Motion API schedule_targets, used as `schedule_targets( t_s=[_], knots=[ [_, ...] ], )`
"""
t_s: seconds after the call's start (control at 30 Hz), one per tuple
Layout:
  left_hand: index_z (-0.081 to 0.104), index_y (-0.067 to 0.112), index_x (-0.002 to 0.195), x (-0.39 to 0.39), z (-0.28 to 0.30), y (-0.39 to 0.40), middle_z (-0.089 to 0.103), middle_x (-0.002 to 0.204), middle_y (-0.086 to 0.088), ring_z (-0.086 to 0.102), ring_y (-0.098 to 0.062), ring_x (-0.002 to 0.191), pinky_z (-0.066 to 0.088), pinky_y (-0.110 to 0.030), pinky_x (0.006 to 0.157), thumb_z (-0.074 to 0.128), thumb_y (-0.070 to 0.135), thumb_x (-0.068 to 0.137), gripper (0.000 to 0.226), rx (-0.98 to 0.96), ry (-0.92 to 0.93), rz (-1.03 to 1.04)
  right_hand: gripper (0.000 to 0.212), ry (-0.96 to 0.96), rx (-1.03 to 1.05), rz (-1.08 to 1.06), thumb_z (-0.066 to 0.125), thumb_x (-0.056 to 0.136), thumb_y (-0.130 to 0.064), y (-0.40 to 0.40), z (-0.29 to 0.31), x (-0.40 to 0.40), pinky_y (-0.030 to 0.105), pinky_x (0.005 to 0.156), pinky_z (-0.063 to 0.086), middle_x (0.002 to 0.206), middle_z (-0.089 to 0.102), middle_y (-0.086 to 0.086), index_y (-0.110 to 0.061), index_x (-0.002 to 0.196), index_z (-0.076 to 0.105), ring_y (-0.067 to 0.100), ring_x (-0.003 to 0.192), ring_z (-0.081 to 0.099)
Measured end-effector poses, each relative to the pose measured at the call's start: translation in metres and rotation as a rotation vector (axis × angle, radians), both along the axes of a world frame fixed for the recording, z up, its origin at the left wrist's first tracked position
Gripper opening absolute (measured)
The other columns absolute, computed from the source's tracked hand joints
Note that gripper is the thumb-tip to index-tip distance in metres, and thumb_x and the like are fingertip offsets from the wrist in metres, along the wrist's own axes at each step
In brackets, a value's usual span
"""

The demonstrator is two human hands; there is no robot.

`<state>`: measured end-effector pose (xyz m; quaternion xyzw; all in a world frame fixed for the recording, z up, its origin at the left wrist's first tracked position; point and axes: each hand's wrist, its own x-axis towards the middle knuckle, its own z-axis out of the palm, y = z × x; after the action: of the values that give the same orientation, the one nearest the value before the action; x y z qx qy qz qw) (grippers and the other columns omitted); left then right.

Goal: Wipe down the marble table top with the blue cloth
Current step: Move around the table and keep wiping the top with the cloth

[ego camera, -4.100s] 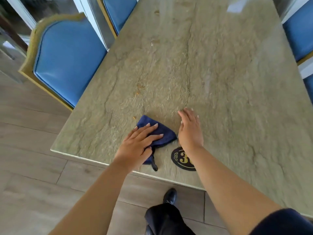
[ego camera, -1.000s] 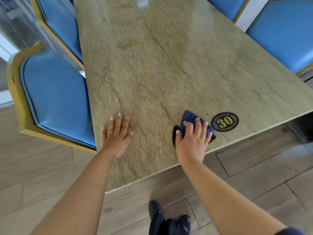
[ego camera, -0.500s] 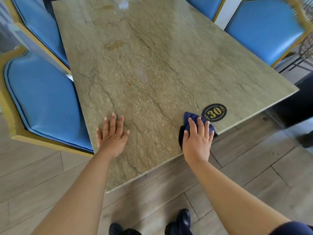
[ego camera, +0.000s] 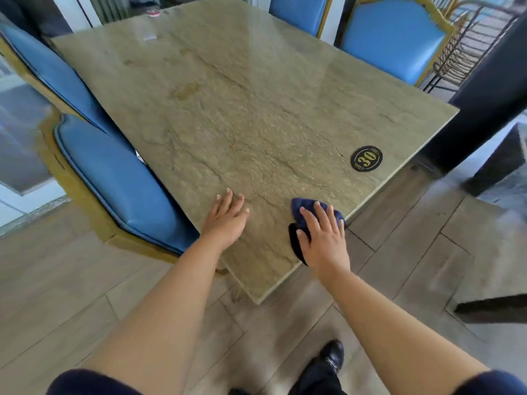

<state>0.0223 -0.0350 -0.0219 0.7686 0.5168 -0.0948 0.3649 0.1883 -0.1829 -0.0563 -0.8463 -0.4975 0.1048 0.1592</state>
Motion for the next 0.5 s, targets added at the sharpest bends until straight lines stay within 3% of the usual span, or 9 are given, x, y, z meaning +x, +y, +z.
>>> schedule_targets(
  t_s=[0.03,0.1,0.17,0.23,0.3,0.37,0.5],
  knots=[
    [0.003,0.038,0.152,-0.001,0.002,0.002,-0.020,0.159,0.015,-0.020,-0.013,0.146,-0.005,-0.036,0.119,0.016,0.047,0.102,0.052,-0.025,-0.013,-0.001,0.052,0.028,-0.030,-0.109,0.033,0.100,-0.043,0.001,0.003,-0.010,0.045,0.119,-0.005,0.161,0.007,0.001,-0.030,0.149,0.023,0.024,0.147,-0.009],
    [0.004,0.038,0.152,-0.002,0.004,0.004,-0.019,0.159,0.015,-0.020,-0.013,0.146,-0.005,-0.036,0.118,0.016,0.046,0.103,0.052,-0.039,-0.019,-0.006,0.055,0.021,-0.065,-0.127,0.031,0.099,-0.045,0.002,0.005,-0.045,0.047,0.117,-0.010,0.161,0.001,0.002,-0.030,0.151,0.018,0.028,0.146,-0.013],
    [0.006,0.037,0.153,-0.003,0.002,0.004,-0.016,0.160,0.013,-0.016,-0.014,0.147,-0.003,-0.034,0.119,0.016,0.044,0.103,0.051,0.019,-0.003,-0.030,0.056,-0.046,-0.027,0.075,0.031,0.098,-0.047,-0.001,0.002,-0.086,0.051,0.117,-0.005,0.161,0.005,0.003,-0.030,0.150,0.020,0.031,0.146,-0.009],
    [0.019,0.035,0.152,-0.006,-0.001,0.006,-0.001,0.162,0.013,0.000,-0.017,0.148,0.006,-0.033,0.118,0.020,0.040,0.103,0.049,0.122,-0.051,-0.006,0.056,-0.108,-0.017,0.306,0.032,0.096,-0.050,-0.005,-0.002,-0.112,0.056,0.116,0.002,0.159,0.014,0.003,-0.031,0.148,0.027,0.032,0.146,-0.003],
    [0.041,0.031,0.144,-0.011,-0.003,0.011,0.021,0.158,0.013,0.020,-0.019,0.141,0.016,-0.033,0.115,0.027,0.035,0.102,0.044,0.205,-0.194,0.090,0.056,-0.146,-0.026,0.420,0.031,0.094,-0.057,0.001,-0.004,-0.109,0.055,0.114,-0.004,0.159,0.016,0.000,-0.037,0.147,0.027,0.031,0.146,-0.003],
    [0.052,0.026,0.136,-0.013,-0.002,0.026,0.034,0.152,0.012,0.028,-0.017,0.138,0.020,-0.032,0.114,0.032,0.030,0.102,0.039,0.231,-0.312,0.150,0.056,-0.160,-0.028,0.447,0.026,0.093,-0.063,0.015,-0.004,-0.091,0.053,0.115,-0.007,0.160,0.011,-0.005,-0.044,0.146,0.023,0.027,0.147,-0.007],
    [0.041,0.028,0.144,-0.014,-0.005,0.076,0.016,0.159,0.013,0.014,-0.015,0.146,0.018,-0.039,0.119,0.036,0.030,0.102,0.042,0.247,-0.267,0.098,0.059,-0.124,-0.058,0.245,0.022,0.092,-0.066,0.068,-0.004,-0.053,0.052,0.117,-0.003,0.160,0.008,-0.006,-0.044,0.146,0.021,0.023,0.147,-0.009]
  ],
)
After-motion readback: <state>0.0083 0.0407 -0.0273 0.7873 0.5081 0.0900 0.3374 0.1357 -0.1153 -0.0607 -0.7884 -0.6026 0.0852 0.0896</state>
